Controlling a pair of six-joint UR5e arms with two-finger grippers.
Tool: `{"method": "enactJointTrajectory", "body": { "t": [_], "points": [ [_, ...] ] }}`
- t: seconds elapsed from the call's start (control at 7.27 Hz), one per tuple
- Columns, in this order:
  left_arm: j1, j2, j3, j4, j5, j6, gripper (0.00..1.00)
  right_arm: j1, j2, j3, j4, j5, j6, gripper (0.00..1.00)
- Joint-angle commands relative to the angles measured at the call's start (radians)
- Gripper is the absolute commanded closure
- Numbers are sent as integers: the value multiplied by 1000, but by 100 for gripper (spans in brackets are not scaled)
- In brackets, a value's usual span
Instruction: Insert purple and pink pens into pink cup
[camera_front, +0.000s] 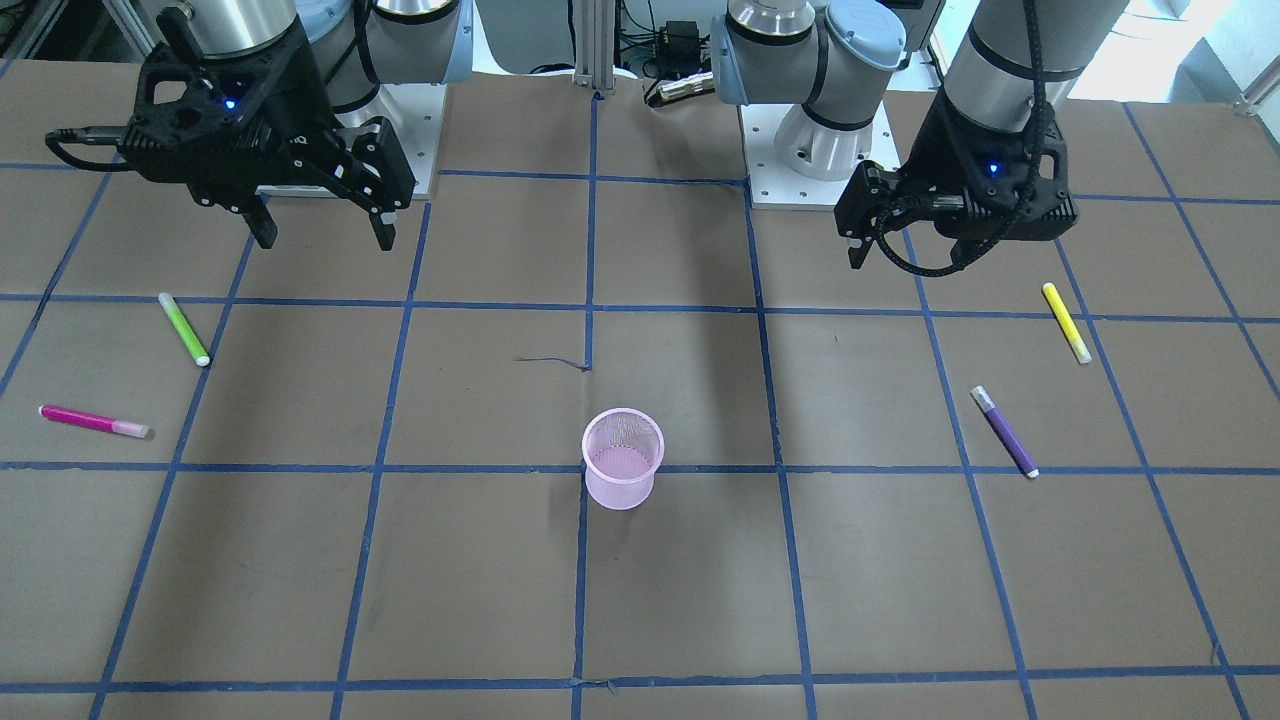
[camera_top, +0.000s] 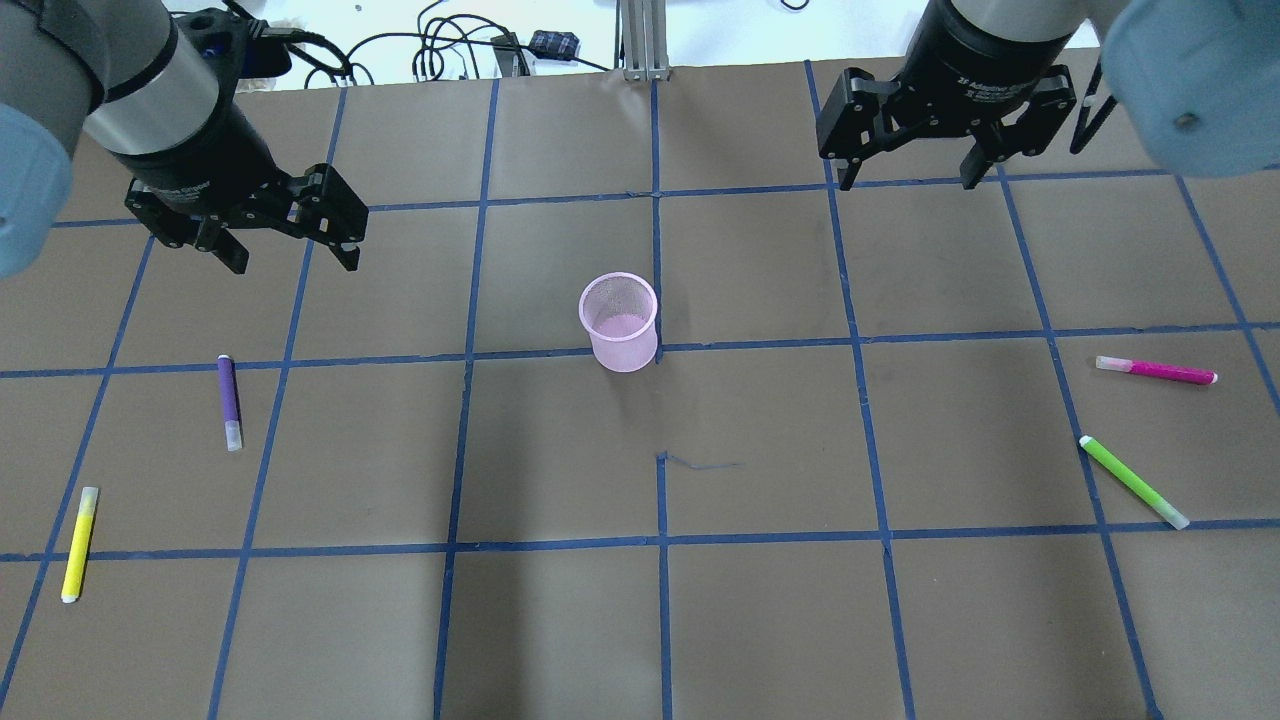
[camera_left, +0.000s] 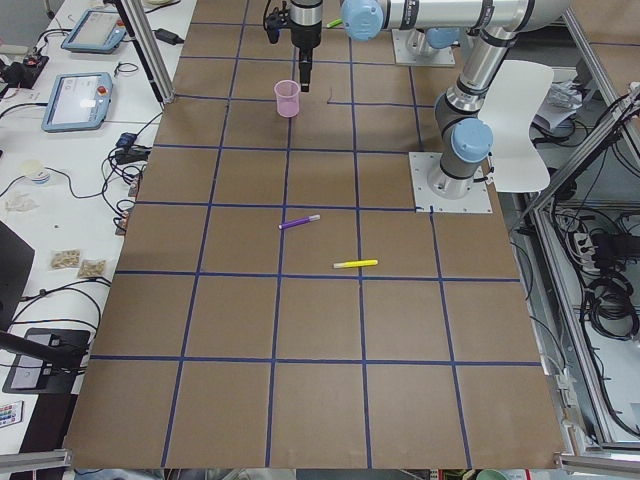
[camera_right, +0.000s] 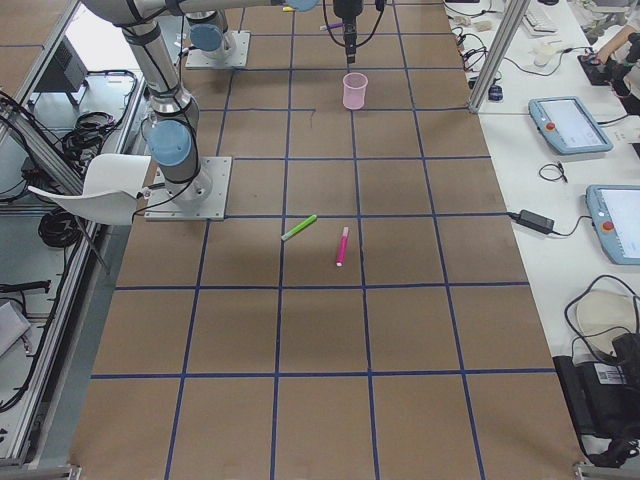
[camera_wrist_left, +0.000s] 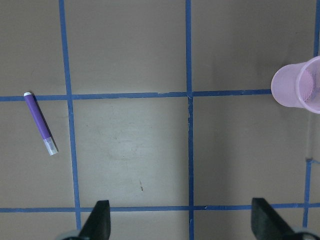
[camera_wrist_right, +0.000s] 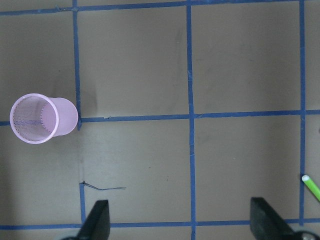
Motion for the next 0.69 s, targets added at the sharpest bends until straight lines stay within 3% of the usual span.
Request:
{"method": "enactJointTrajectory", "body": {
  "t": [0.0,0.28,0.55],
  "points": [
    [44,-8,-4,1,0,-9,0,-103,0,5,14,-4,-267,0],
    [145,-52,-19,3,-2,-4,0,-291,15,9,36,-1,-669,0],
    [271,-107,-33,45,-5,0,0,-448,95,9,14,-6,-1189,0]
  ]
}}
